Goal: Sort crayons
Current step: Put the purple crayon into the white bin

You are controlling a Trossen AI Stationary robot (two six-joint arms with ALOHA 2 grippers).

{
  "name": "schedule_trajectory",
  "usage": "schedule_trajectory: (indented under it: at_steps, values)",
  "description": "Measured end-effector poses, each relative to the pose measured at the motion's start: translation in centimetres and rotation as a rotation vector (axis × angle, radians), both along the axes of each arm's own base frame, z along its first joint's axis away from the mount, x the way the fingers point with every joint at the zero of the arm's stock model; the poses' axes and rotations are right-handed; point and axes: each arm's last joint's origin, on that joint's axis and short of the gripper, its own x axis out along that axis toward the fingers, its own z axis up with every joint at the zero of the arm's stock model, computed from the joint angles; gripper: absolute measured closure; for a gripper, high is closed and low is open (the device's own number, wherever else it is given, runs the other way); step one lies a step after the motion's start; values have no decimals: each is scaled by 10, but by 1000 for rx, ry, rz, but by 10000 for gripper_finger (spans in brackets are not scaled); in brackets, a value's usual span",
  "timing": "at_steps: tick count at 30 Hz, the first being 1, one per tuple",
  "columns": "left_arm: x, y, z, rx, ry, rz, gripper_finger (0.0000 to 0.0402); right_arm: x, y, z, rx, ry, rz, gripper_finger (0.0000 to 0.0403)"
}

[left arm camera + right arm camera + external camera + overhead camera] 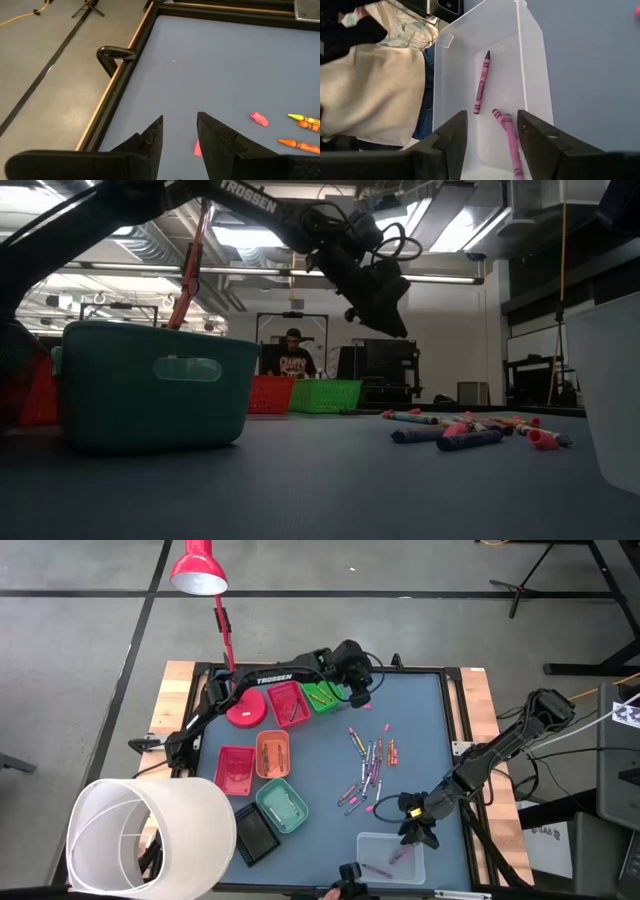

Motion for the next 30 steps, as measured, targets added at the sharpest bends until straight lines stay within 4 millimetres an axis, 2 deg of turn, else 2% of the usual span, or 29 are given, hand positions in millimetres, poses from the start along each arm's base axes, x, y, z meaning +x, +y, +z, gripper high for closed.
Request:
schedule_trajectory:
  at_steps: [5,15,22,30]
  values:
    - [-2,6,1,4,-13,14,298,0,0,1,-27,-46,35,235]
    - [4,2,2,-27,-76,7,298,-3,-2,12,-29,-139,69,236]
    - [5,3,-22,-57,22,24,298,-4,-7,22,-36,-207,5,236]
    - [-2,10,-43,-94,137,57,298,-4,-8,23,-61,-228,-3,236]
